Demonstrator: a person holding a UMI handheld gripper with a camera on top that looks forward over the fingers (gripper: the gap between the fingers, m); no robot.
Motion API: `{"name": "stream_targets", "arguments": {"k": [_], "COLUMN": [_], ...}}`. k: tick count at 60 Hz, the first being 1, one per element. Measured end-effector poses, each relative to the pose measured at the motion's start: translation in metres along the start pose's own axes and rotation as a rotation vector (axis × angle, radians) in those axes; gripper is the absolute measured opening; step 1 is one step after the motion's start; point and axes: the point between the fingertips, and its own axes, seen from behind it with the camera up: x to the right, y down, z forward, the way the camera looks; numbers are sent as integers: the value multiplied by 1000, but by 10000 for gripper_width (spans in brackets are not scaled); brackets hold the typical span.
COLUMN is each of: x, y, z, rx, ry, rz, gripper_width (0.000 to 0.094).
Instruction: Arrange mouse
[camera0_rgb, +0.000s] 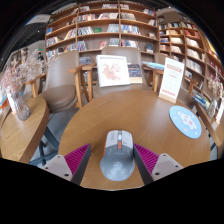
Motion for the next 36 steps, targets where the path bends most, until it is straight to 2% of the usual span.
{"name": "stream_targets", "arguments": {"k": [18, 21, 24, 36], "x": [-1, 1, 2, 9], "y": [-9, -10, -11, -20], "z": [11, 12, 13, -5], "rx": [11, 16, 20, 1], "ry": [-16, -12, -18, -57], "rz": [-13, -14, -21, -57], "gripper_width": [822, 732, 476, 438]}}
